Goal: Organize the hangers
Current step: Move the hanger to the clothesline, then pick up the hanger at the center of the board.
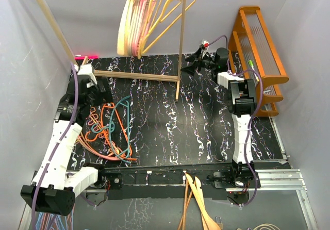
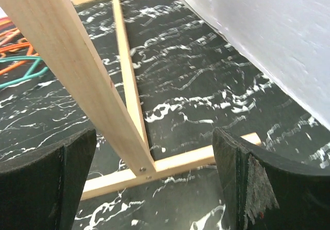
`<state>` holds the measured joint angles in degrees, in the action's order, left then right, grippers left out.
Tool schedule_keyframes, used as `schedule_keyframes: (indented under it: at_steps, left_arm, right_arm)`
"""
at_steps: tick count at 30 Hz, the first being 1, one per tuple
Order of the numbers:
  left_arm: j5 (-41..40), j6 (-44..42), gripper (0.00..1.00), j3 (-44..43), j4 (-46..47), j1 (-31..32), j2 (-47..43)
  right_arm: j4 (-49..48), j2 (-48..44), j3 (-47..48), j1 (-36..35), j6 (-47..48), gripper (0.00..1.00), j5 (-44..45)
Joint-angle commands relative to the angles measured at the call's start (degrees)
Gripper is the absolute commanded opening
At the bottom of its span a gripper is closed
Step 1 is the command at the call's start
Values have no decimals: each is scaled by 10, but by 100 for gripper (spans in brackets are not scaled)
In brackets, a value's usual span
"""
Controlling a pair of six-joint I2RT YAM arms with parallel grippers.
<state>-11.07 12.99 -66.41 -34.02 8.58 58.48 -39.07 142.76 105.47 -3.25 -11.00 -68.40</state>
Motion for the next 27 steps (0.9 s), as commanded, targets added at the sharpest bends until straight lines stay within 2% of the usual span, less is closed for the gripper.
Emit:
schedule_keyframes:
  at_steps: [1,3,6,8,11,14,18,22,25,27]
  left_arm:
    - [188,51,97,82,-22,-1,-2]
    - [258,60,97,119,9,-1,-2]
    - [332,78,97,159,55,-11,6]
    - [398,105,97,186,85,-48,13]
    - [489,157,97,237,143,-142,4]
    - [429,151,97,227,85,-167,-6]
    - [368,186,97,209,-2,-161,-24]
    - [354,257,95,253,-38,-120,-88]
    - [351,318,95,297,-40,-114,-169]
    - [346,338,93,321,-50,-115,-188]
  right_arm:
    - [107,-139,-82,-4,160,98,117]
    - [158,-182,-133,-12,212,98,172]
    - [228,-243,-176,-20,239,98,246]
    - [282,-279,-196,-22,254,98,266]
    - [301,-350,-273,-22,292,98,265]
    - [309,-409,-352,-22,329,98,229]
    - [366,-453,-387,-32,359,98,156]
    - [463,-458,-344,-81,402,98,184]
    - [479,-451,-324,-98,379,98,202]
    - [483,-443,-317,-102,363,98,188]
